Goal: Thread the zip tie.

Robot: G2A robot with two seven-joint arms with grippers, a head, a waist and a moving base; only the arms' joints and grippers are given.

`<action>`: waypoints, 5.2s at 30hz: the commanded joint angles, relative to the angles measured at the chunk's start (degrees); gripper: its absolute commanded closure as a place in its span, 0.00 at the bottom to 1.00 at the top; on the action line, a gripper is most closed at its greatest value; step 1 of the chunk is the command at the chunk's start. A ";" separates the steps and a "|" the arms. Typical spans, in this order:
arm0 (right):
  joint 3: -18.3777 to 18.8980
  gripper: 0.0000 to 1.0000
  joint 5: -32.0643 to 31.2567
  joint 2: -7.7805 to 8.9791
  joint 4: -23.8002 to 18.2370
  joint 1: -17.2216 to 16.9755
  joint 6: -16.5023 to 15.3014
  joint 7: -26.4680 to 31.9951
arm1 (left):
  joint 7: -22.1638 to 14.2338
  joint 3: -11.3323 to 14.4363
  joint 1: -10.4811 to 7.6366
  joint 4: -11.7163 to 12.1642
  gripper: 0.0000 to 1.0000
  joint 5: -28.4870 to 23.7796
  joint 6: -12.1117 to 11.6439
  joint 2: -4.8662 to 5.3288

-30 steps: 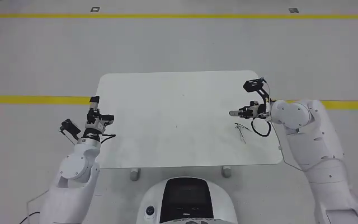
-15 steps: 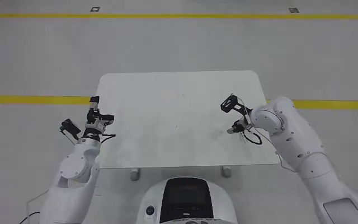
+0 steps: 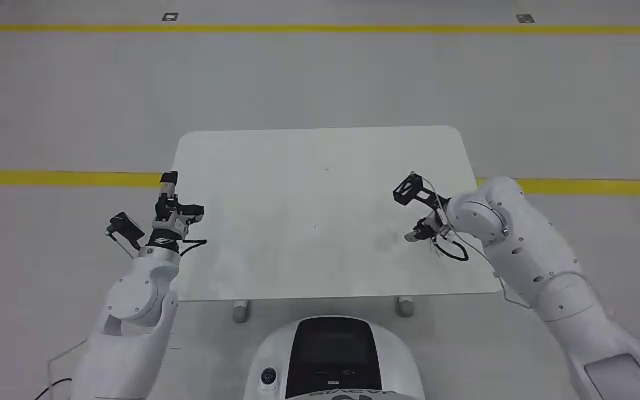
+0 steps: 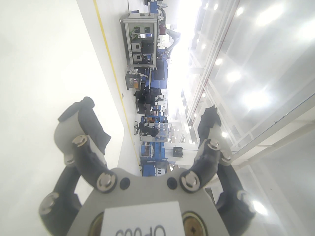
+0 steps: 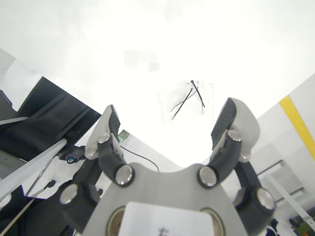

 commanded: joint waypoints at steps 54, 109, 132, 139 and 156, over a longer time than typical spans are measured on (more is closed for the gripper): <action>-10.34 0.00 4.47 3.98 11.49 6.05 0.70 -9.45 | 0.00 0.00 0.00 0.00 0.00 0.00 0.00 0.00; -23.15 0.89 1.12 3.10 23.08 12.79 0.00 -22.39 | 0.00 0.00 0.00 0.00 0.00 0.00 0.00 0.00; -25.70 0.91 0.76 1.12 27.22 14.63 0.00 -23.45 | 0.00 0.00 0.00 0.00 0.00 0.00 0.00 0.00; -25.90 1.00 1.17 1.02 27.55 14.91 0.00 -23.30 | 0.00 0.00 0.00 0.00 0.00 0.00 0.00 0.00; -12.76 1.00 6.21 7.63 11.49 7.90 1.18 -16.08 | 0.00 0.00 0.00 0.00 0.00 0.00 0.00 0.00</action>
